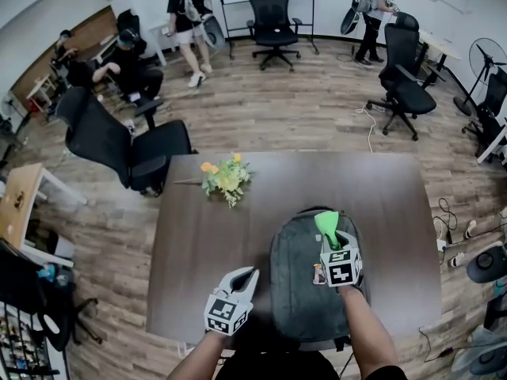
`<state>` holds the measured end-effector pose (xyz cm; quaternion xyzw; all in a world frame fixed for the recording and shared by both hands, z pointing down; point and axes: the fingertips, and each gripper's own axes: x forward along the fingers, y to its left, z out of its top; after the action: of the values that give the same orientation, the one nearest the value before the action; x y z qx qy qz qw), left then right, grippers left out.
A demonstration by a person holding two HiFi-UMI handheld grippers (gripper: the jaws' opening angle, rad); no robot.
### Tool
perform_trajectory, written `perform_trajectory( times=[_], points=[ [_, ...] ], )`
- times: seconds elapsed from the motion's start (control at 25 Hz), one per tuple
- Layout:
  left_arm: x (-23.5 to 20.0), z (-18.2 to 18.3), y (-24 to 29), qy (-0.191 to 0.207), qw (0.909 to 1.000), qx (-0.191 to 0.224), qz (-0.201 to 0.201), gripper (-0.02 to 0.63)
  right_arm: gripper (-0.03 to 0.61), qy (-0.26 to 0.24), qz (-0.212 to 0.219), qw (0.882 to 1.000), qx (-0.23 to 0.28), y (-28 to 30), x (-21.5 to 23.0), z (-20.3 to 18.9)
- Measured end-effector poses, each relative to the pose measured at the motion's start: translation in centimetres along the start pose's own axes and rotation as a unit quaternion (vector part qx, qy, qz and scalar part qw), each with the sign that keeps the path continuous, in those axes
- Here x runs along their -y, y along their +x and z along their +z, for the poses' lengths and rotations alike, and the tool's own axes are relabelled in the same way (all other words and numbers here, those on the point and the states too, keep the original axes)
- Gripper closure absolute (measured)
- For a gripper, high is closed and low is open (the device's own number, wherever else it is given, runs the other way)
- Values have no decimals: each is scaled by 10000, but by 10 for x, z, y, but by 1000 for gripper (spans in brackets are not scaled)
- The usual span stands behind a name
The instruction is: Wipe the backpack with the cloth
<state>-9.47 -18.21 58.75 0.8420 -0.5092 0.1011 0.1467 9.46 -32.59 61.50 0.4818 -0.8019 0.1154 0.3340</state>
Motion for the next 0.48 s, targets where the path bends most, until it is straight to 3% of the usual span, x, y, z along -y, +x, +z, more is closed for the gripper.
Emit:
perform_trajectory(
  times=[0.48],
  points=[
    [-26, -1, -21, -210, 9989, 78, 412, 594, 485, 354, 1017, 9940, -214, 5, -112, -17]
  ],
)
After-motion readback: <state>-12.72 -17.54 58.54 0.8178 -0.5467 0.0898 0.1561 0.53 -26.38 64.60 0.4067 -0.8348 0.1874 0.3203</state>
